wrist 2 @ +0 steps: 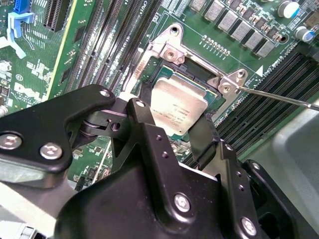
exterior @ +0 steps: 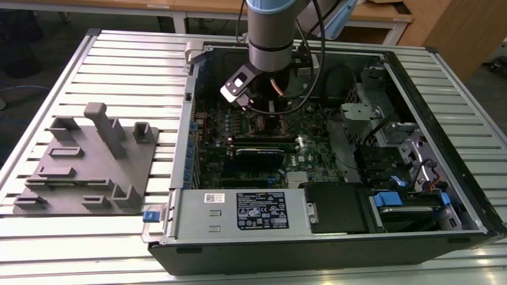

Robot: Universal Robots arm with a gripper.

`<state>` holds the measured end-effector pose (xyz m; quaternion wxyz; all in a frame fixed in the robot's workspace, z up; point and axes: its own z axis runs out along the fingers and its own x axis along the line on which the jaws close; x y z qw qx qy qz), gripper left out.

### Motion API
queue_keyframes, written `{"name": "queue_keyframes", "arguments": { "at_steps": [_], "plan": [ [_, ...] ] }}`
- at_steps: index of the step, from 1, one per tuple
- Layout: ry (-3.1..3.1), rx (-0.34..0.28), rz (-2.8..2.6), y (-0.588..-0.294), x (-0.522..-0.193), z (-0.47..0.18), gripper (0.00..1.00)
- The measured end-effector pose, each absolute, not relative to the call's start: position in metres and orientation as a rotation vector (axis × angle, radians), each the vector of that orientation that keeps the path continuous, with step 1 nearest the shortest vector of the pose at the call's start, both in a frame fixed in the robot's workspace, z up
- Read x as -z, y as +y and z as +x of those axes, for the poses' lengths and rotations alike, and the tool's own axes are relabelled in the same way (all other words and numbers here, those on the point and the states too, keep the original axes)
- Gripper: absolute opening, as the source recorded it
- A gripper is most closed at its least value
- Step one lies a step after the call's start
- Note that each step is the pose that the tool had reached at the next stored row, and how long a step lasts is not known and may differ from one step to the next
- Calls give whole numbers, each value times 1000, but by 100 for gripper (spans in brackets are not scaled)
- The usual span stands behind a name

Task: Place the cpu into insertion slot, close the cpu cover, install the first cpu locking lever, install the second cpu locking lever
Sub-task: 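Place the cpu into insertion slot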

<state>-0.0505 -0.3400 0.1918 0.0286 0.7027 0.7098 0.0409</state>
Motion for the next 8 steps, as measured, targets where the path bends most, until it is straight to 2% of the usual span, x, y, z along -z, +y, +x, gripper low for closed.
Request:
{"name": "queue_keyframes", "arguments": {
  "at_steps": [8],
  "plan": [
    [2190, -127, 2168, -340, -191, -50, 54]
  ]
}}
